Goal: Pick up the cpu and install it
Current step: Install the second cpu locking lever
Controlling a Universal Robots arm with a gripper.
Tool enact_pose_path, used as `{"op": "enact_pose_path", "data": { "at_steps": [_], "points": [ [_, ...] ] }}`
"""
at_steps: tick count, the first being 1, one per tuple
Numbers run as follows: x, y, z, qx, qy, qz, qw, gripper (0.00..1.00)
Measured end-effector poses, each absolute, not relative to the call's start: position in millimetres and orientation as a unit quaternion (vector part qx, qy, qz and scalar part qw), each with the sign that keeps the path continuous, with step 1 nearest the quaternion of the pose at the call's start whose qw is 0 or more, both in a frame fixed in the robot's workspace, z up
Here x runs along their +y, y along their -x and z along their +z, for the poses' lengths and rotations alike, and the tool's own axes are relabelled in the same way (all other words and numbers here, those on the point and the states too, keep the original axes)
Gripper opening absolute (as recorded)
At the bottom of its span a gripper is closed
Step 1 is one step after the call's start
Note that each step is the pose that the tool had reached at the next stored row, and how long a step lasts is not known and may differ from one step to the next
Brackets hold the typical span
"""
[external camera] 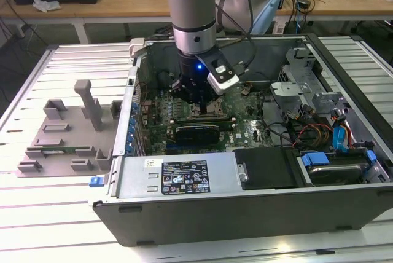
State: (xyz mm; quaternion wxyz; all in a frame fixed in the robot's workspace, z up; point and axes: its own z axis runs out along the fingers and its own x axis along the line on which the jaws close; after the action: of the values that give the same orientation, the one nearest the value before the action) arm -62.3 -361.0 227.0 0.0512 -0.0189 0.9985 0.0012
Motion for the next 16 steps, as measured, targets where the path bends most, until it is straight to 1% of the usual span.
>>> {"op": "enact_pose_path", "data": {
  "at_steps": [3, 12, 16],
  "points": [
    [-361.0, 76.2, 211.8, 0.999, 0.019, 0.001, 0.051, 0.11],
    [-363.6, 82.9, 211.2, 0.999, 0.019, 0.003, 0.051, 0.11],
    [-370.3, 83.1, 211.2, 0.998, 0.018, 0.009, 0.051, 0.11]
  ]
}}
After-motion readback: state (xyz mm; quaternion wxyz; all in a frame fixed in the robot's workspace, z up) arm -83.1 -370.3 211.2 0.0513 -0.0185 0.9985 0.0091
